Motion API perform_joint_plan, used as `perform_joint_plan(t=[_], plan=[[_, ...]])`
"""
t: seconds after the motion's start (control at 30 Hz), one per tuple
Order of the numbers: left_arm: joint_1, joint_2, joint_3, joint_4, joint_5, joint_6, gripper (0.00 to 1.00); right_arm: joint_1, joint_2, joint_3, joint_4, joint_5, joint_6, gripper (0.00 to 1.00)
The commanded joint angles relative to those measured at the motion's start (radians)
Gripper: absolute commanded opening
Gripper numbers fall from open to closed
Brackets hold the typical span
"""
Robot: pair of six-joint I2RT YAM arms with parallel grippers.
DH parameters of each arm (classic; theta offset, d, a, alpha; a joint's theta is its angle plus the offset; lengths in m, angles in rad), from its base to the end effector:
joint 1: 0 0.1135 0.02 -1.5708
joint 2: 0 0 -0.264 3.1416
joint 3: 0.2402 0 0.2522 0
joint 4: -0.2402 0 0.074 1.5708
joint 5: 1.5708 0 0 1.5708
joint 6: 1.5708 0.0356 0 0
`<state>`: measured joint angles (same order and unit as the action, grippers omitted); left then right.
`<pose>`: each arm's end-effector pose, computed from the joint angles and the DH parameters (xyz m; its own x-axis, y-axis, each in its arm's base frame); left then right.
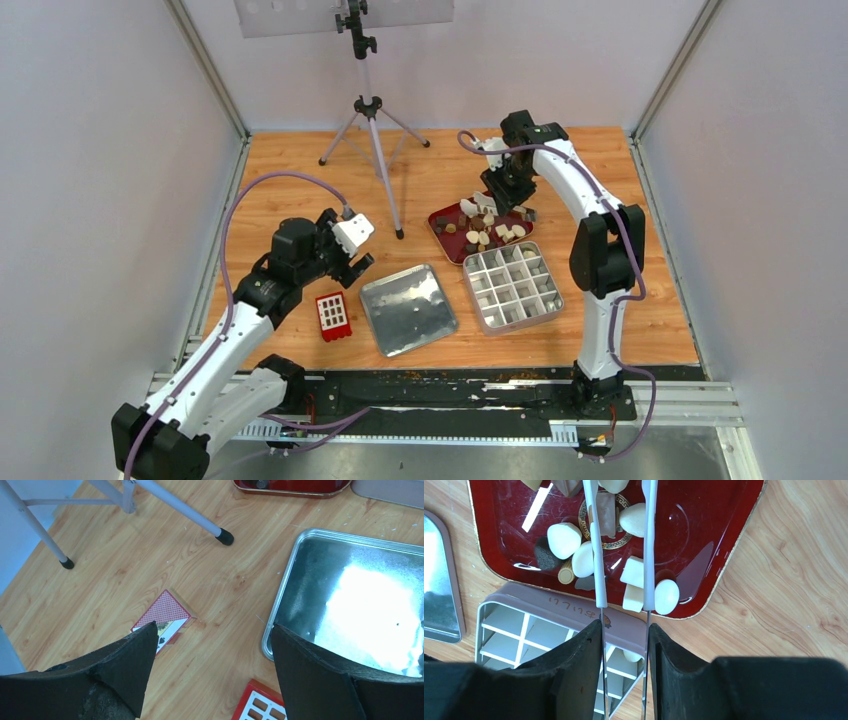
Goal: Pack the chocolate
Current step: Pick up the fake chocolate from the plate.
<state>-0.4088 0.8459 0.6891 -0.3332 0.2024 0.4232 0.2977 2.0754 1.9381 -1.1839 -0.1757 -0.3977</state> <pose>0.1736 -0.0830 0.2809 -0.1670 0.5108 -0.8433 0.6808 0.6784 0.2761 0.4049 0.1307 0.2648 -0.7263 -0.6217 -0.2933 -0.6631 0.7461 0.0605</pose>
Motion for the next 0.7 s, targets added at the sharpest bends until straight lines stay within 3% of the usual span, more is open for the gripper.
perform_joint_plan(t=[0.0, 0.53, 0.67], plan=[[0.013, -0.018, 0.004, 0.024, 0.021, -0.031, 0.91, 0.000, 0.001, 0.011, 0.036, 0.043, 0.001, 0.37], [0.016, -0.028, -0.013, 0.039, 0.033, -0.045, 0.92, 0.015, -0.026, -0.044, 0.019, 0.053, -0.009, 0.38], [0.017, -0.032, -0.016, 0.038, 0.032, -0.045, 0.92, 0.015, -0.018, -0.042, 0.023, 0.066, -0.012, 0.34]])
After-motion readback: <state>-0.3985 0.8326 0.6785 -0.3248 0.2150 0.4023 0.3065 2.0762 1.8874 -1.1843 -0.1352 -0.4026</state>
